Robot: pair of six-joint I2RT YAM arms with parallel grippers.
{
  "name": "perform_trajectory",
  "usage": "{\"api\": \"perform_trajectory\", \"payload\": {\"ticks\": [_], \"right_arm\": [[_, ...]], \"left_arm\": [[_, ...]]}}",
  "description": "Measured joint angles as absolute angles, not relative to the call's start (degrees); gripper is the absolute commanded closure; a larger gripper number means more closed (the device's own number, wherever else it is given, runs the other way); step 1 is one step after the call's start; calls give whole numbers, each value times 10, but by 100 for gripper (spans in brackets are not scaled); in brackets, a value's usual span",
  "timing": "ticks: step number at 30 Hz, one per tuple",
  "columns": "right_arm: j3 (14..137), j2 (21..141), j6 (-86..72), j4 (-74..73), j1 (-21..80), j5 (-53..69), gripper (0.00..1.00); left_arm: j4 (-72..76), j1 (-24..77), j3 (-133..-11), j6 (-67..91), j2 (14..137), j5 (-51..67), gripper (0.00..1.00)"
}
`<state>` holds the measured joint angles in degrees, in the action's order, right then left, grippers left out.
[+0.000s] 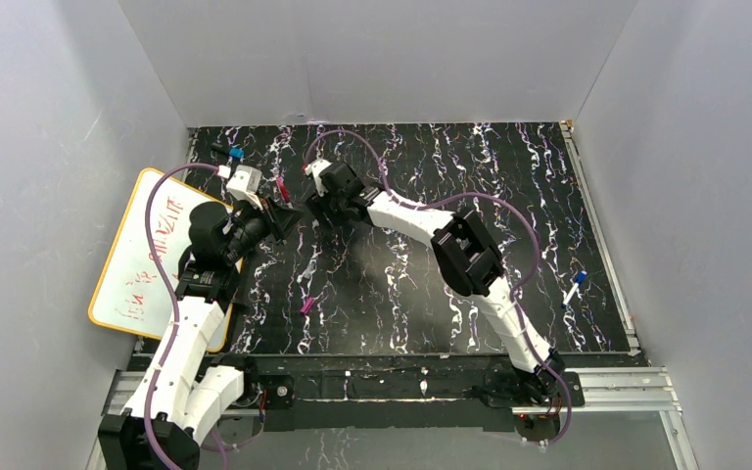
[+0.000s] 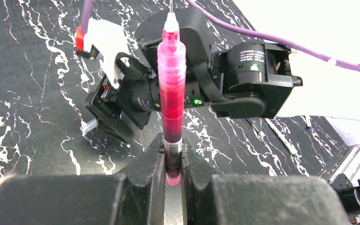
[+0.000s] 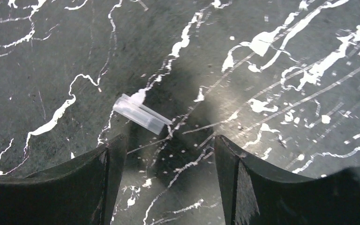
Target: Insert the pens into the pen caps
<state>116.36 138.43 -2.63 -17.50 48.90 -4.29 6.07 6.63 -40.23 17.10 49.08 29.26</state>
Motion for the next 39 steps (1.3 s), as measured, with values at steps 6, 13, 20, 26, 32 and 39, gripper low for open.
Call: {"api": "perform_trajectory", "payload": {"ticks": [6,13,20,26,32,39], "right_arm": [[1168,1401,14,-175,504,-29,25],[1208,1421,41,-171,507,-22,24],[1232,1447,67,-149,506,-26,26],[1238,1452,79,-149,506,-19,55],[1230,1452,79,-145,506,-10,97],[1171,1423,75,-106,506,-10,99]], "left_arm": [[55,65,-402,166,491,296,100],[55,65,-402,163,491,302,100],[55,65,-402,161,491,309,100],[55,65,-402,160,491,311,100],[55,65,-402,160,491,310,100],[55,65,-402,156,491,310,100]]}}
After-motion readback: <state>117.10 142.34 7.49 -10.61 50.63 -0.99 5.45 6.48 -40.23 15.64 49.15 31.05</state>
